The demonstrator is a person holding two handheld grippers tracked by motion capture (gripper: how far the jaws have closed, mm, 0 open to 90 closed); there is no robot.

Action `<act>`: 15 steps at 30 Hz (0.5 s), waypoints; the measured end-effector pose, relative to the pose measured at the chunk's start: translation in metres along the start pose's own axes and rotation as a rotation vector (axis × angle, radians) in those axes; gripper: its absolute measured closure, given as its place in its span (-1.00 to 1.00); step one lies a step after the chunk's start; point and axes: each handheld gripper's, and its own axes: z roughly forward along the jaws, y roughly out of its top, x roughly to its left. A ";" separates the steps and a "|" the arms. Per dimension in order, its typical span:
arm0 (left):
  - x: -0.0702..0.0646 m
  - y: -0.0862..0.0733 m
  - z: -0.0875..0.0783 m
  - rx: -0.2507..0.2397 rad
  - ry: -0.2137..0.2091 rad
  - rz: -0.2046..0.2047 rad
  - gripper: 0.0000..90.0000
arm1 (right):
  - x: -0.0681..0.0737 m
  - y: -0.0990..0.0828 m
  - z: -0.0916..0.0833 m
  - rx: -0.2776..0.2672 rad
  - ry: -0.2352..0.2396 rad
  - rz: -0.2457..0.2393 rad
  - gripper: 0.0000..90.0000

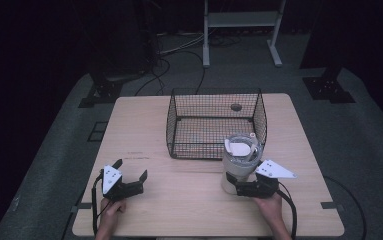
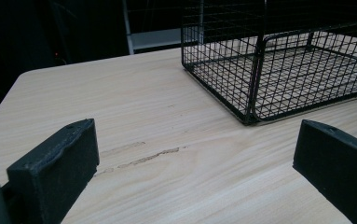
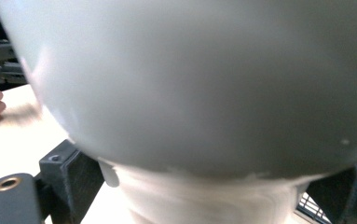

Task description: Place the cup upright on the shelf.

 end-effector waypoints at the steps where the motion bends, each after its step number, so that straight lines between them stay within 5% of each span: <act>1: 0.000 0.000 0.000 0.000 0.000 0.000 -1.00 | 0.001 0.002 -0.001 -0.007 0.003 0.004 -0.80; 15: 0.000 0.000 0.000 -0.003 -0.001 -0.008 -1.00 | 0.016 0.038 -0.005 -0.041 0.067 -0.052 -0.80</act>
